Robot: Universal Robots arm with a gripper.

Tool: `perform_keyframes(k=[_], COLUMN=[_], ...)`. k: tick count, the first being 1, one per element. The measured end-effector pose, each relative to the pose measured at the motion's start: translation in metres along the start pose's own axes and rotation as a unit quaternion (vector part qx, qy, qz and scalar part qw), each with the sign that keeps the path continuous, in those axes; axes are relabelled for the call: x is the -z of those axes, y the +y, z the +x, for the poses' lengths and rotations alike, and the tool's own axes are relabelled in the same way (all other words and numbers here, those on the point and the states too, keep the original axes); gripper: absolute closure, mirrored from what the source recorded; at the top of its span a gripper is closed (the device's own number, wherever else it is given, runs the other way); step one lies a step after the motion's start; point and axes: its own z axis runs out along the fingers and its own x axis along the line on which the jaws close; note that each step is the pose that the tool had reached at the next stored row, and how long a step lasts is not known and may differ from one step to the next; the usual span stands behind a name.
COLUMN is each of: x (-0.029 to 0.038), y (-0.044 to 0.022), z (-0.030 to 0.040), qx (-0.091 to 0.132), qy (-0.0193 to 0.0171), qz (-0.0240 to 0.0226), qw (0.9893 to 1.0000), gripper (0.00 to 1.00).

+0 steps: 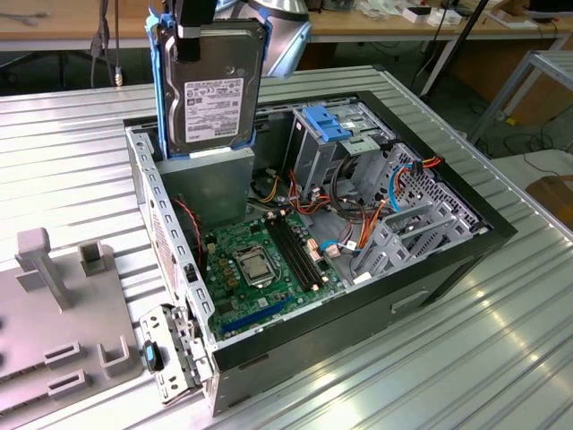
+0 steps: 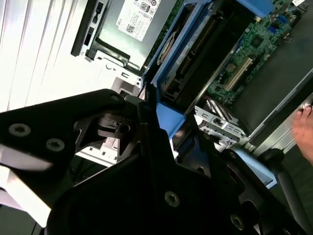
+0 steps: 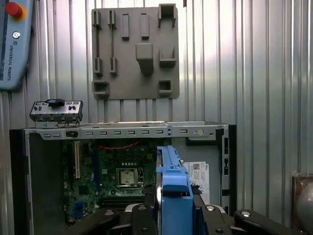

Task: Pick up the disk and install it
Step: 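Pick up the disk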

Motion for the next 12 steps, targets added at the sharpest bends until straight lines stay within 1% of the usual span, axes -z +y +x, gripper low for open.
perform_keyframes(k=[2,4,5,6,8,9,10,11,12], x=[-0.0005,-0.0011,-0.0014,-0.0018,-0.0025,-0.0030,-0.0034,-0.0036,-0.0041], y=[-0.0025,-0.0050,-0.0095,-0.0165,-0.0268,-0.0347,-0.0397,-0.0420,-0.0459], z=[0.0045,0.0073,0.0079,0.0080,0.0077,0.0075,0.0075,0.0079,0.0102], qx=[0.000,0.000,-0.001,0.000,-0.001,0.000,0.000,0.000,0.000], qy=[0.0017,0.0021,0.0022,0.0022,0.0023,0.0024,0.0026,0.0030,0.0035], qz=[0.0000,0.0001,0.0001,0.0001,0.0001,0.0001,0.0000,0.0001,0.0001], qw=[1.0000,1.0000,1.0000,1.0000,1.0000,1.0000,1.0000,1.0000,1.0000], gripper=[0.63,0.63,0.63,0.63,0.63,0.63,0.63,0.63,0.63])
